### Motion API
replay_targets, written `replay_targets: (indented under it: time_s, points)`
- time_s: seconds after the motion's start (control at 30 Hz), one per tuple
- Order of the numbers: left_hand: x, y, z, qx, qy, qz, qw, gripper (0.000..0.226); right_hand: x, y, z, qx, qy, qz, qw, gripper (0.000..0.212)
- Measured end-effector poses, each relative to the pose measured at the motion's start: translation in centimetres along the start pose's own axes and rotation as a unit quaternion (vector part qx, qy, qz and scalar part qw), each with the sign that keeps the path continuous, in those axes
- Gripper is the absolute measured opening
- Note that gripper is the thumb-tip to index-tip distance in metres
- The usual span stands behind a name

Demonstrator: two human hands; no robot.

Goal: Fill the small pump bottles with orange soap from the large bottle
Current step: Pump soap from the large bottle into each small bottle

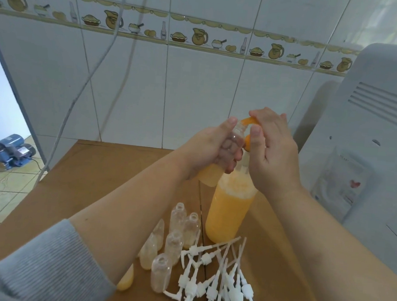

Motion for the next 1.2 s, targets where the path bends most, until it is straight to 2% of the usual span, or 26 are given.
replay_targets:
  time_s: [0.2, 0.4, 0.63, 0.87, 1.03, 1.2]
  points:
    - [0.4, -0.7, -0.2, 0.008, 0.008, 0.030, 0.999, 0.059, -0.8, -0.3, -1.4, -0.047, -0.022, 0.017, 0.999, 0.042]
    - [0.4, 0.2, -0.3, -0.009, 0.012, 0.009, 1.000, 0.058, -0.1, -0.6, -0.3, -0.002, -0.019, 0.004, 1.000, 0.053]
    - [0.3, -0.2, -0.3, 0.002, 0.008, 0.020, 1.000, 0.058, -0.5, -0.7, -1.2, -0.052, -0.030, 0.024, 0.998, 0.042]
    - [0.4, 0.1, -0.2, -0.009, 0.011, -0.005, 1.000, 0.056, -0.3, -0.3, -0.4, -0.037, -0.037, 0.042, 0.998, 0.049]
    - [0.5, -0.4, 0.1, 0.002, 0.008, -0.009, 1.000, 0.056, -0.4, 0.2, -1.1, -0.057, -0.024, 0.028, 0.998, 0.046]
    - [0.9, -0.4, 0.0, 0.000, 0.011, 0.021, 1.000, 0.059, -0.7, -0.3, -1.4, -0.037, -0.032, 0.023, 0.999, 0.046]
Point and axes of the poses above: each hand's wrist, its own z-axis towards the middle knuckle, its own y-axis out of the back of the hand, x = y × z, the point moved 10 cm from there along z, towards the middle knuckle, and after that the axes turned 1 degree about -x, right-handed, at the moved point
